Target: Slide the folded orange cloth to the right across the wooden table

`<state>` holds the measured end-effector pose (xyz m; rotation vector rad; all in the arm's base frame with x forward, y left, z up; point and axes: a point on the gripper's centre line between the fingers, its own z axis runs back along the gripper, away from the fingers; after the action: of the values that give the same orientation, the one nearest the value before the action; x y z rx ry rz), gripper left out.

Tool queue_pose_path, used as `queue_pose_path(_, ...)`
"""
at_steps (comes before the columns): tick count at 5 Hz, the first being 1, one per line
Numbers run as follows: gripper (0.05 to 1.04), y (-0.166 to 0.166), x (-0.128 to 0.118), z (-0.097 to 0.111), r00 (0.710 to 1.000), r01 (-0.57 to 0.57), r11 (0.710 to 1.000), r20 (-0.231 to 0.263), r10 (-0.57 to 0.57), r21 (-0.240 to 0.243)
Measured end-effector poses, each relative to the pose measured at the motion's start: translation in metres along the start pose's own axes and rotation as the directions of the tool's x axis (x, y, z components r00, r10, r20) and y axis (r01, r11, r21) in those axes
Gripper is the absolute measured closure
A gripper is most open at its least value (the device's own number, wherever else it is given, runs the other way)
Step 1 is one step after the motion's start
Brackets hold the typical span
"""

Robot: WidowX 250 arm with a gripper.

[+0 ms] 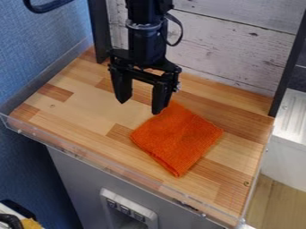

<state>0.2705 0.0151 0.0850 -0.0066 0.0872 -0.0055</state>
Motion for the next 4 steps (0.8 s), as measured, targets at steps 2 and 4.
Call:
queue_pose_path(2,0.088,-0.004,0.009,0.000,0.975,-0.215,0.977,0.053,0.215,-0.002)
queue_pose_path(4,0.084,-0.019,0.015,0.001,0.870,-0.485,0.874,0.090,0.485,-0.022)
